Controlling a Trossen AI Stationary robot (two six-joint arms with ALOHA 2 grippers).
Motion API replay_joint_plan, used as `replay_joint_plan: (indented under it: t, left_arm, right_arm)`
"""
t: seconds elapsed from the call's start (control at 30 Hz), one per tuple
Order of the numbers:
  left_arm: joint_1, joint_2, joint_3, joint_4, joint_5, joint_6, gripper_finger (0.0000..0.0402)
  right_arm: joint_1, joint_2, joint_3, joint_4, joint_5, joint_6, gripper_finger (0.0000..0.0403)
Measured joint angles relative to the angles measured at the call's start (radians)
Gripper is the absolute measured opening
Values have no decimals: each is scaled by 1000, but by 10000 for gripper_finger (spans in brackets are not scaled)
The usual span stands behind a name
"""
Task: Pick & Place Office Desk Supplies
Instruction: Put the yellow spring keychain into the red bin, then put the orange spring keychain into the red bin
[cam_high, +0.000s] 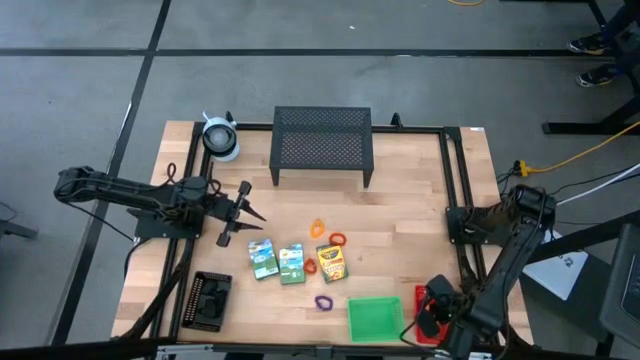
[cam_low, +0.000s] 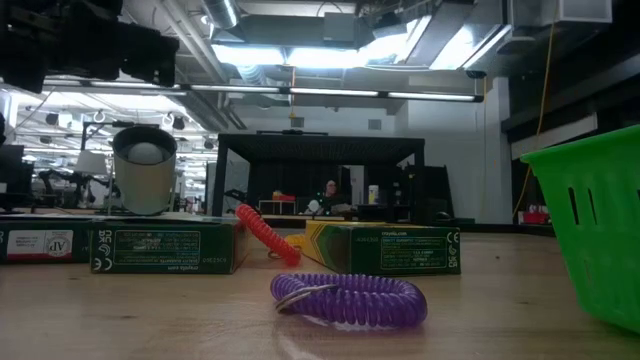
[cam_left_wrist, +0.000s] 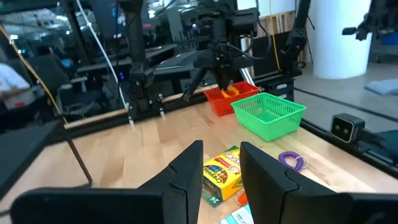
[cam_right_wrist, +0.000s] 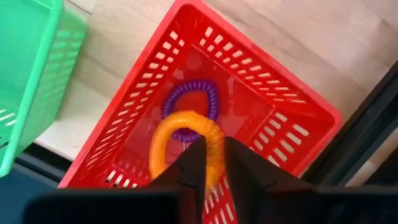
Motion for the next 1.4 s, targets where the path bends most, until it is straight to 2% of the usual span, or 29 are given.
replay_joint_plan:
  t: [0.33,0.43,0.7,0.9,1.03,1.1,1.17,1.3,1.4]
  left_arm:
    - [-2,0,0,-47,0,16,102]
    - [-2,0,0,-46,0,18,102]
    - [-2,0,0,-46,0,-9,102]
    - [-2,0,0,-45,0,-47,102]
    - [-2,0,0,-42,0,-45,102]
    - [-2,0,0,-37,-1,-35,102]
    - [-2,0,0,-30,-2,-38,102]
    - [-7,0,0,-38,-2,-71,102]
    - [-13,0,0,-39,-2,-71,102]
  right_arm:
    - [0,9,0,-8,24,34,175]
    - [-1,9,0,-8,64,34,196]
    - [-14,8,0,-4,400,-25,214]
    - [-86,7,0,8,706,-144,214]
    - [-195,7,0,22,872,-306,206]
    - [-269,6,0,66,912,-414,199]
    - [-354,7,0,159,878,-559,191]
    - [-539,19,1,447,732,-945,177]
    - [-647,19,2,592,649,-1203,172]
